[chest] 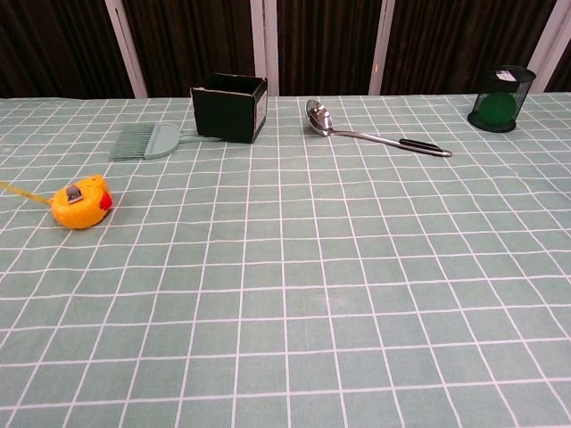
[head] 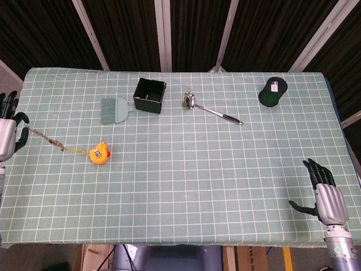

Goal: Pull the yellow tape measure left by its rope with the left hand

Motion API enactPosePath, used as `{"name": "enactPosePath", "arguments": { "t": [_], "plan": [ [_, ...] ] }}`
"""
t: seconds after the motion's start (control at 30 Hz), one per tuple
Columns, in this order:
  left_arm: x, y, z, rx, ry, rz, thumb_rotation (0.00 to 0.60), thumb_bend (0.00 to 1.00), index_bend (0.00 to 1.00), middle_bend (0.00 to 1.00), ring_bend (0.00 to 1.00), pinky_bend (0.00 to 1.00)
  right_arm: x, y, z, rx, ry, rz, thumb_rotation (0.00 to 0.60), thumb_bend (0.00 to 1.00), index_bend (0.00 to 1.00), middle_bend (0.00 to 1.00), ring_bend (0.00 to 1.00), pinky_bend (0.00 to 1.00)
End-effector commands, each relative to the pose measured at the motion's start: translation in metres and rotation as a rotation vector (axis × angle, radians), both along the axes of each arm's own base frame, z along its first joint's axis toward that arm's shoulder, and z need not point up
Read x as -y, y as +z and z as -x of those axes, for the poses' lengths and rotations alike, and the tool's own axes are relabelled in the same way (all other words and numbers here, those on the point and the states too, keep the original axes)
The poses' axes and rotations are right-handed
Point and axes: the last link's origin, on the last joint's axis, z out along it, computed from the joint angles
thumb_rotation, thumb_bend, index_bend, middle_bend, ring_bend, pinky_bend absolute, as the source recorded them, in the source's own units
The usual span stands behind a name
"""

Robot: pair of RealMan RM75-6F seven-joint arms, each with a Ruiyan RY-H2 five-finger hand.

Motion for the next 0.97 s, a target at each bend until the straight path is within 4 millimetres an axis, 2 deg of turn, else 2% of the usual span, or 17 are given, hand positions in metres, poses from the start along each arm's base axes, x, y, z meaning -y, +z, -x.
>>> {"name": "enactPosePath", "arguments": {
  "t": [0.03, 0.07, 0.13, 0.27, 0.37, 0.53, 0.73, 0.87, 0.97],
  "plan": [
    [0.003, 0.0, 0.002, 0.005, 0.009, 0.004, 0.6, 0.26, 0.3, 0.0, 0.0, 0.0, 0.0, 0.0, 0.0, -0.001, -0.001, 0.0, 0.6, 0.12, 0.0, 0.0, 0.0, 0.0],
    [0.005, 0.001, 0.005, 0.009, 0.02, 0.004, 0.6, 0.18, 0.25, 0.0, 0.0, 0.0, 0.0, 0.0, 0.001, -0.003, -0.001, -0.001, 0.6, 0.12, 0.0, 0.0, 0.0, 0.0],
    [0.01, 0.001, 0.008, 0.024, 0.036, 0.0, 0.6, 0.09, 0.17, 0.0, 0.0, 0.0, 0.0, 0.0, 0.001, -0.007, 0.001, -0.003, 0.6, 0.12, 0.0, 0.0, 0.0, 0.0],
    [0.027, 0.0, 0.016, 0.104, 0.073, -0.006, 0.6, 0.06, 0.06, 0.0, 0.0, 0.0, -0.001, 0.0, 0.0, -0.013, 0.01, -0.003, 0.6, 0.12, 0.0, 0.0, 0.0, 0.0],
    [0.05, -0.006, 0.018, 0.207, 0.093, 0.006, 0.6, 0.05, 0.01, 0.0, 0.0, 0.0, -0.001, 0.001, 0.0, -0.019, 0.015, -0.004, 0.6, 0.12, 0.0, 0.0, 0.0, 0.0],
    [0.099, -0.018, 0.016, 0.339, 0.094, 0.045, 0.6, 0.03, 0.0, 0.0, 0.0, 0.0, -0.001, 0.0, -0.001, -0.044, 0.035, -0.006, 0.6, 0.12, 0.0, 0.0, 0.0, 0.0],
    [0.146, -0.039, 0.027, 0.36, 0.128, 0.116, 0.6, 0.01, 0.0, 0.0, 0.0, 0.0, -0.003, 0.0, -0.003, -0.089, 0.074, -0.001, 0.6, 0.12, 0.0, 0.0, 0.0, 0.0],
    [0.156, -0.052, 0.039, 0.358, 0.173, 0.171, 0.6, 0.0, 0.0, 0.0, 0.0, 0.0, -0.004, -0.001, -0.004, -0.107, 0.088, -0.001, 0.6, 0.12, 0.0, 0.0, 0.0, 0.0],
    [0.155, -0.056, 0.042, 0.349, 0.176, 0.191, 0.6, 0.0, 0.0, 0.0, 0.0, 0.0, -0.004, -0.002, -0.005, -0.113, 0.096, 0.002, 0.6, 0.12, 0.0, 0.0, 0.0, 0.0]
  ]
}}
